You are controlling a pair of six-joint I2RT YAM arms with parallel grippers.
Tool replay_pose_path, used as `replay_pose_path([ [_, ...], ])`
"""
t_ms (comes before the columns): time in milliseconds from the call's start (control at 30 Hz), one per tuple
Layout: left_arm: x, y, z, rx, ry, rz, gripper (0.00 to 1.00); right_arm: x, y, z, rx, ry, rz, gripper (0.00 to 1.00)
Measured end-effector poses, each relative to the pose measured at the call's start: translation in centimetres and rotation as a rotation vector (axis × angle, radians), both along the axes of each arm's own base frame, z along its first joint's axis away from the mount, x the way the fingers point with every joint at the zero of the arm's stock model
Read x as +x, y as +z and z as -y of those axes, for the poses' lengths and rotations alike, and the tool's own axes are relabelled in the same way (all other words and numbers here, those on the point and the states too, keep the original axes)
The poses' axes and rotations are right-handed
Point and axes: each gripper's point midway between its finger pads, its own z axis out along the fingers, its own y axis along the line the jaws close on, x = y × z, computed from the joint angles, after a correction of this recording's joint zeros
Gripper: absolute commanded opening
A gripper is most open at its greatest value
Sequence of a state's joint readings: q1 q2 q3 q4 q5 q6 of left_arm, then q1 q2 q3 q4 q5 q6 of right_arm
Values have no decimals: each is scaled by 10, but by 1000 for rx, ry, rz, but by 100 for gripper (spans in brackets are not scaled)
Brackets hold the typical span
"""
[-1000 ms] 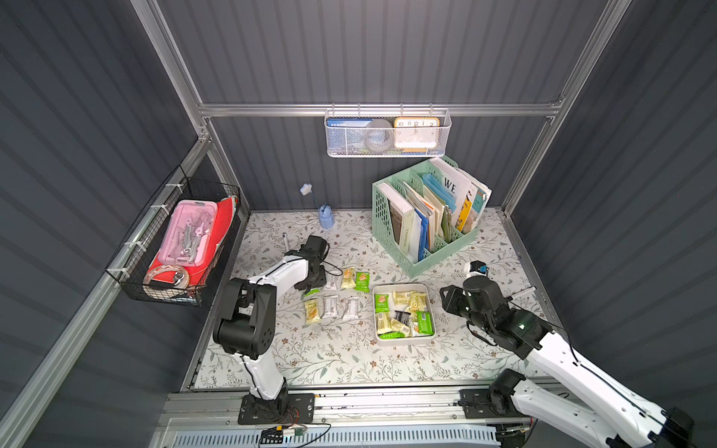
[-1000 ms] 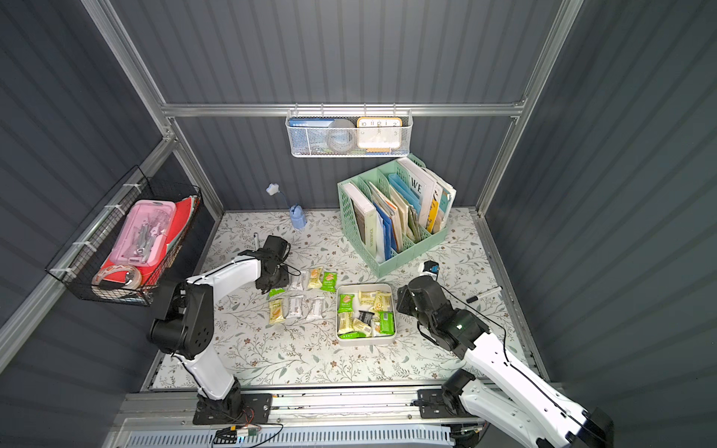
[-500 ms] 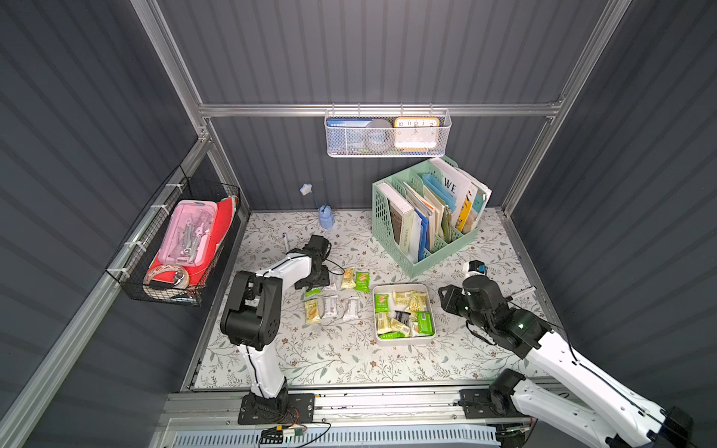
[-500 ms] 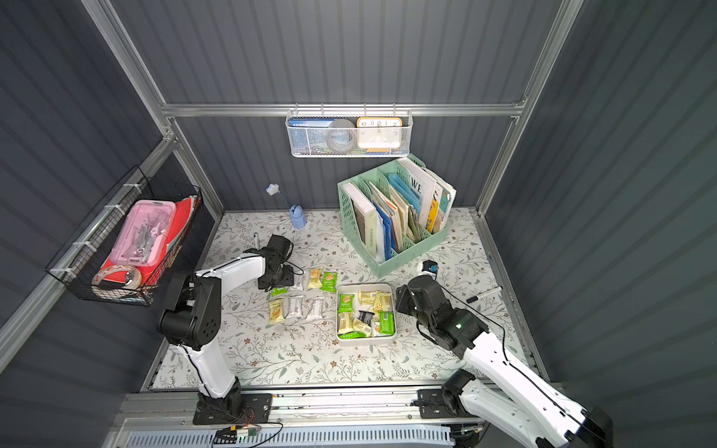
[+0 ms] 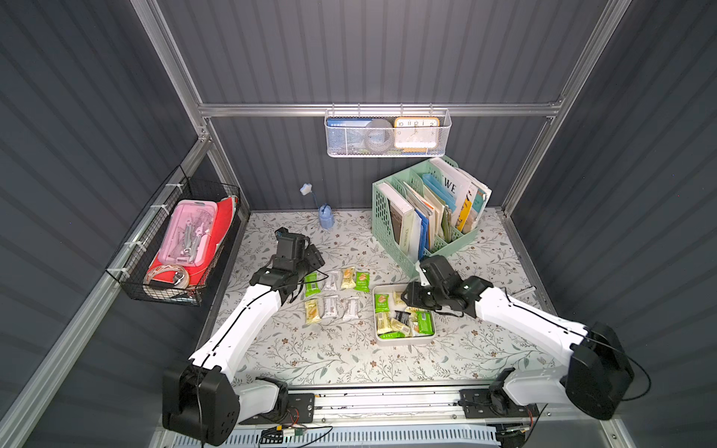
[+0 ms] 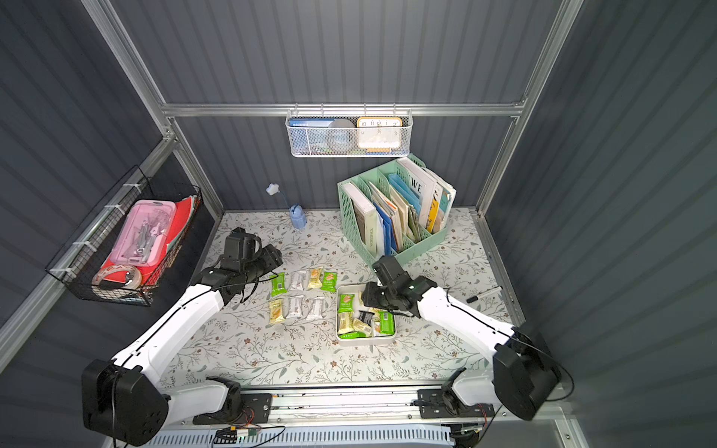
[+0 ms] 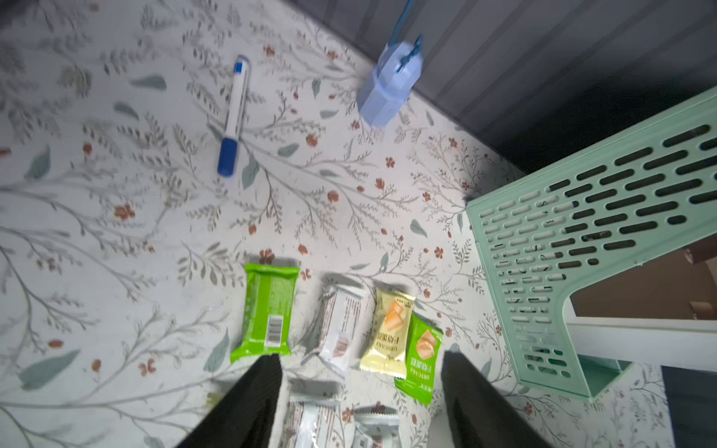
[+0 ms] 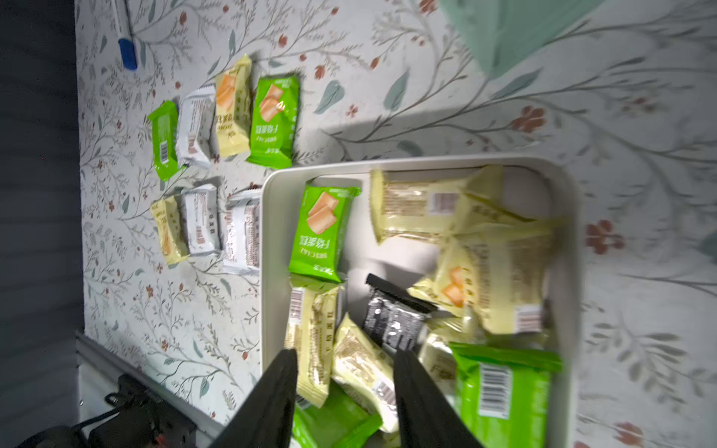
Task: Take the cookies out of the storage box
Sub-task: Pick up the cookie from the storage box.
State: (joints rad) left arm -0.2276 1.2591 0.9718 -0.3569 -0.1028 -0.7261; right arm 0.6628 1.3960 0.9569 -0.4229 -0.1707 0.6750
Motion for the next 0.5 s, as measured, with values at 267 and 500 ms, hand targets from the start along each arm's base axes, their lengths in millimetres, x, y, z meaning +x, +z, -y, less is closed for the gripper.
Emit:
replay_pose_path([
  [267,-15,-24,-2,-111,118,-107,69,-27,-31,-47,19,131,-186,48],
  [500,-22,-14,-6,-155,181,-115,66,-41,-51,-41,-32,126,-283,48],
])
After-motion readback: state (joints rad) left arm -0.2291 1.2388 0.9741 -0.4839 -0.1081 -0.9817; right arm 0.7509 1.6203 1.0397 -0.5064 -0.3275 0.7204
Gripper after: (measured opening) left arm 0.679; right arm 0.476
